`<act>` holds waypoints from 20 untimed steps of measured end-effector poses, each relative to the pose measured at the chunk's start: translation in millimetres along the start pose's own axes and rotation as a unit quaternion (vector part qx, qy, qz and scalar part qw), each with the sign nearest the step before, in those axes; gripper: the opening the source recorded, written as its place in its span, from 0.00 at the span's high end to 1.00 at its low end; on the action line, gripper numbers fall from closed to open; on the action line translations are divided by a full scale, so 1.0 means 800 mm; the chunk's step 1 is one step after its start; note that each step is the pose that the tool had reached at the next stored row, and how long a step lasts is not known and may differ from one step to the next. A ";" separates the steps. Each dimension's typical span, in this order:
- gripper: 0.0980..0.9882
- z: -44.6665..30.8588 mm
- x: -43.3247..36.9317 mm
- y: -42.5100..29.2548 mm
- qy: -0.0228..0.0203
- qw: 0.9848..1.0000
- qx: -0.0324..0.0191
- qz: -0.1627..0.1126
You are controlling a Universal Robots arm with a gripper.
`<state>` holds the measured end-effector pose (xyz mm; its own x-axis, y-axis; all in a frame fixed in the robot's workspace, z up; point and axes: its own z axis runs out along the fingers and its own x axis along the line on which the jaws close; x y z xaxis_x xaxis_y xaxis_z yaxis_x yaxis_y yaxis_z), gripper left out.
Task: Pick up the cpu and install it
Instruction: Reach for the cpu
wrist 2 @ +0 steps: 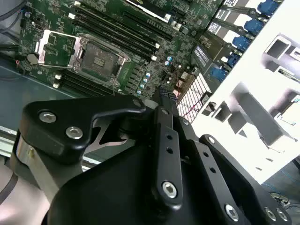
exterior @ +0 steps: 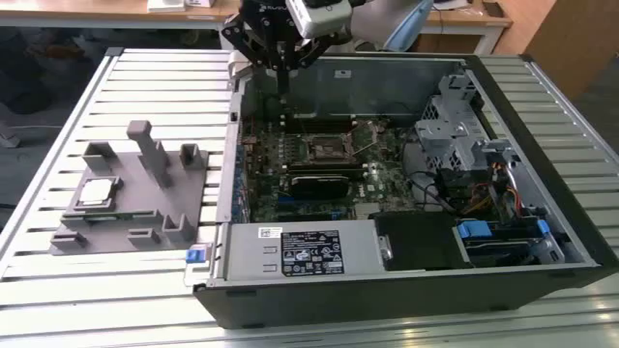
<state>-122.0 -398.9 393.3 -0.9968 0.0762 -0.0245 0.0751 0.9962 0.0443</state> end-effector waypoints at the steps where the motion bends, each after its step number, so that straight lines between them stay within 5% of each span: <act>1: 0.99 0.0000 0.000 0.0000 0.000 1.000 0.000 0.000; 12: 0.99 -0.0001 0.004 -0.0004 0.000 1.000 0.000 0.000; 20: 0.99 -0.0009 0.042 -0.0029 0.000 1.000 0.000 0.000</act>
<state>-155.3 -398.8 393.1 -0.9968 0.0763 -0.0245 0.0752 0.9962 0.0445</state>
